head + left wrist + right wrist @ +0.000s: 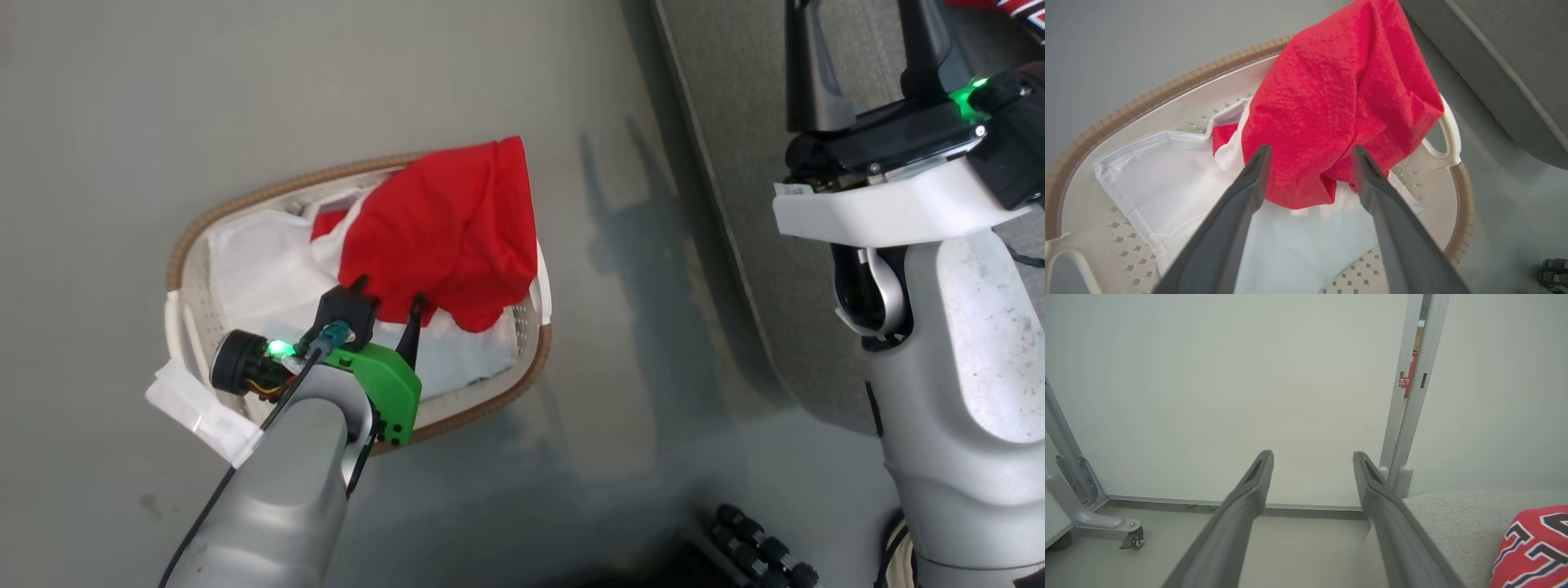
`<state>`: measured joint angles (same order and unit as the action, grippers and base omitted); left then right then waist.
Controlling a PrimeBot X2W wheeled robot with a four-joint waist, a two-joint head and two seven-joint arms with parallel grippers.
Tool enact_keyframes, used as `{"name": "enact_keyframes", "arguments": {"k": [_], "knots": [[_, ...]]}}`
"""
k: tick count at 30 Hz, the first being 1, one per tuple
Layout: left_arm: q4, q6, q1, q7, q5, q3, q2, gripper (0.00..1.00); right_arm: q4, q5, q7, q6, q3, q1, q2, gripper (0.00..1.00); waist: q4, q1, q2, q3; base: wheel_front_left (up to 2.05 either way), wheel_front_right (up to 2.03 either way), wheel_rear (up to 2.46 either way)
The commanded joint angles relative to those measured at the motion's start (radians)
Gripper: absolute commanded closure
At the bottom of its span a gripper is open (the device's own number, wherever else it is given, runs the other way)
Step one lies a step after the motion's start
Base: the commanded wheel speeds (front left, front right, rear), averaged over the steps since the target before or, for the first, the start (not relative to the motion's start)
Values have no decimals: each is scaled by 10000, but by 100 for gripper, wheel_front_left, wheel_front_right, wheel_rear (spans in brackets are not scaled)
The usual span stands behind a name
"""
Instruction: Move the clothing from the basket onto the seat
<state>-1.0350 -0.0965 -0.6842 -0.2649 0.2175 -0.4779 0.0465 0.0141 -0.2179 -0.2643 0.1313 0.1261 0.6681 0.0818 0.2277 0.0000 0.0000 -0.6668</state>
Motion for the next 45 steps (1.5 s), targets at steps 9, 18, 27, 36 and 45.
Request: {"name": "enact_keyframes", "arguments": {"k": [9, 18, 27, 36, 45], "knots": [[-931, 230, -1218, 9, -101, -747, 87, 0, -594, 31, 1, -10, -149, 711, -115, 0, 682, 0, 0, -2087, 0, 0, 0], [-1575, 1092, -1991, 9, -877, -1390, 258, 0, -847, 60, 1, -10, -520, 780, -173, 0, 707, 0, 0, -2727, 0, 0, 0], [-1610, 1735, -2658, 9, -805, -1283, 256, 0, -944, 60, 1, -10, -660, 578, -218, 0, 573, 0, 0, -3068, 0, 0, 0], [-1406, 1583, -2774, 9, -621, -1214, 335, 100, -786, -190, 1, -10, -605, 743, -280, 0, 680, 0, 0, -3049, 0, 0, 0], [-464, 1506, -1819, 7, -567, -1087, 780, 100, -360, -350, 1, -10, -507, 534, -284, 0, 545, 0, 0, -2005, 0, 0, 0]]}}
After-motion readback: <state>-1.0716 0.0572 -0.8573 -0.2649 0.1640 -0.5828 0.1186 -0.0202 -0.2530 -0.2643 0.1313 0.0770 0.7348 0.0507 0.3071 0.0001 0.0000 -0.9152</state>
